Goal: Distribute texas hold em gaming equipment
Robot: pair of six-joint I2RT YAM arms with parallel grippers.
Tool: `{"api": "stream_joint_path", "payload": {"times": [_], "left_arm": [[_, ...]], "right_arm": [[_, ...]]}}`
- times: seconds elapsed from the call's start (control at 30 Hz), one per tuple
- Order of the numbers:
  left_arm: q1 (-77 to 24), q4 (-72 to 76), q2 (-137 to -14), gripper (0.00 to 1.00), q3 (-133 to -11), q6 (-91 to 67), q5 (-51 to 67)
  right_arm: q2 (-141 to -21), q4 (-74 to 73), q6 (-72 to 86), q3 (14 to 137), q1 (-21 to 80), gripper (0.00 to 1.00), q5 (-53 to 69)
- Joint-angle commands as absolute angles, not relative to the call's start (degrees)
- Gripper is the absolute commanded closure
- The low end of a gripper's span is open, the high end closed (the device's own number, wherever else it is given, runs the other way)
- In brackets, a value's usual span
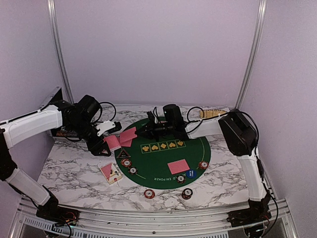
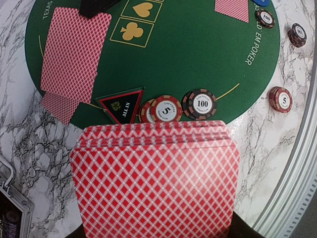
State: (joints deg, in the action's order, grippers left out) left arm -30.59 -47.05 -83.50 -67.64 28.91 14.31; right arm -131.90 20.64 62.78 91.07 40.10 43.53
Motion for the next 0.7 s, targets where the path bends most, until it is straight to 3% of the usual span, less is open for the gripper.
{"api": "stream_joint_path", "payload": {"times": [0.0, 0.27, 0.67], "left_arm": [[-30.4, -47.9, -82.5, 1.0, -67.5, 28.6, 16.2], [-30.4, -47.9, -82.6, 1.0, -67.8, 28.3, 16.6], [-30.4, -47.9, -82.4, 1.0, -67.5, 28.2, 16.7]], "right_arm": [[-138.0, 19.5, 63.0, 98.1, 41.0, 1.0, 39.5], [-146.8, 17.4, 63.2, 108.9, 42.1, 1.0, 35.6], [-151.4, 17.2, 64.8, 112.3, 44.4, 1.0, 33.6]]}}
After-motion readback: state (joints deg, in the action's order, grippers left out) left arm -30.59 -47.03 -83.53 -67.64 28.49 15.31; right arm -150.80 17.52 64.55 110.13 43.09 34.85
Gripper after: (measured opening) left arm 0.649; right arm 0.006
